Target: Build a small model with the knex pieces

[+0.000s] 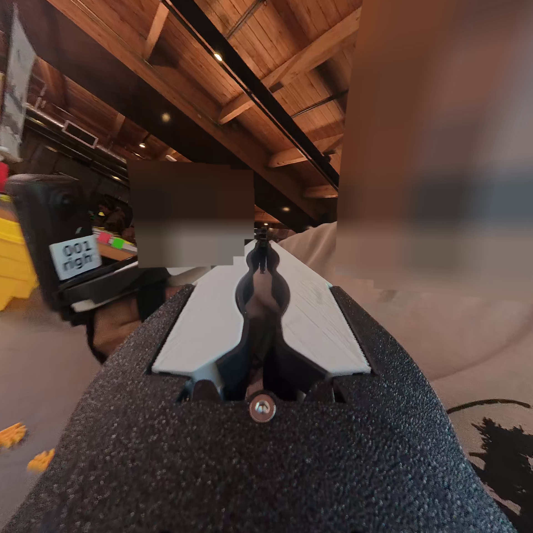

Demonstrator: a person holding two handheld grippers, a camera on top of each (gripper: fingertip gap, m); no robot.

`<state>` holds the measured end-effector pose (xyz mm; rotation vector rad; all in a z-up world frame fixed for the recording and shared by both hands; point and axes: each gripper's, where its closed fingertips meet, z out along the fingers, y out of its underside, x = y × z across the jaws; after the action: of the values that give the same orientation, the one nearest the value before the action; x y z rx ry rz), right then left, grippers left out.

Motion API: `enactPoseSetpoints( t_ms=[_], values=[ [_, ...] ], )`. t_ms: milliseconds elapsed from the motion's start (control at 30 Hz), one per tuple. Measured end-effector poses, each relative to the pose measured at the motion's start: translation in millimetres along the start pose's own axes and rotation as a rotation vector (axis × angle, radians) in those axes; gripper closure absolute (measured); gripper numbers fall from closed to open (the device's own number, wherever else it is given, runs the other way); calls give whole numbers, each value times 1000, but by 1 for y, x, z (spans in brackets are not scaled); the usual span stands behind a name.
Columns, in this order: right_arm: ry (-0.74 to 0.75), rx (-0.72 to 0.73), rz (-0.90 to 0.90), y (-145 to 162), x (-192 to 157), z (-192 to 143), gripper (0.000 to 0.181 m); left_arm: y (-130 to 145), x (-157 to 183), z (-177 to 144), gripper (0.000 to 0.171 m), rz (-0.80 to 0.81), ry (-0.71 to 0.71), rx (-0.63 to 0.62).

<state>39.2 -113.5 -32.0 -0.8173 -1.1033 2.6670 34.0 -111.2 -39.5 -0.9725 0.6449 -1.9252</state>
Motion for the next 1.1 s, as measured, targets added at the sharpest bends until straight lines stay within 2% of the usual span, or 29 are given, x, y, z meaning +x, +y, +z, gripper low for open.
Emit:
enactPoseSetpoints(
  t_ms=[33,100,200,267,333,467,500,533,600,667,733,800,900,967,1033,1100],
  values=[
    [116,-10,-70,-8,7,-9,181,-2,-13,-6,169,18,-91,-19],
    [431,-54,-247,-34,21,-38,181,2,-42,-20,169,86,-294,-101],
    [1040,-174,-568,-95,21,-126,180,5,-79,-44,168,150,-576,-193],
    [1460,-282,-744,-137,-6,-204,180,7,-89,-52,168,175,-660,-213],
    [1817,-367,-775,-163,-42,-282,180,10,-91,-52,168,170,-670,-221],
    [2170,-355,-670,-166,-94,-390,180,14,-92,-51,168,162,-673,-229],
    [2235,-360,-677,-164,-104,-407,176,14,-92,-50,168,159,-667,-224],
    [2269,-347,-691,-163,-112,-415,164,14,-90,-49,168,153,-655,-217],
    [2272,-276,-743,-166,-122,-413,151,13,-86,-46,168,135,-614,-193],
    [2187,-231,-825,-173,-123,-389,150,10,-80,-43,168,120,-563,-156],
    [2054,-231,-875,-173,-111,-351,150,6,-74,-39,169,107,-514,-121],
    [1826,-233,-875,-164,-89,-291,151,2,-69,-37,169,110,-484,-93],
    [1345,-284,-729,-114,-41,-175,152,-2,-64,-34,169,123,-461,-76],
    [1093,-332,-583,-68,-14,-116,151,-1,-62,-32,169,122,-450,-78],
    [946,-391,-513,-32,10,-81,151,1,-62,-30,169,125,-447,-91],
    [921,-429,-517,-13,34,-70,154,1,-61,-29,168,138,-447,-92]
  ],
)
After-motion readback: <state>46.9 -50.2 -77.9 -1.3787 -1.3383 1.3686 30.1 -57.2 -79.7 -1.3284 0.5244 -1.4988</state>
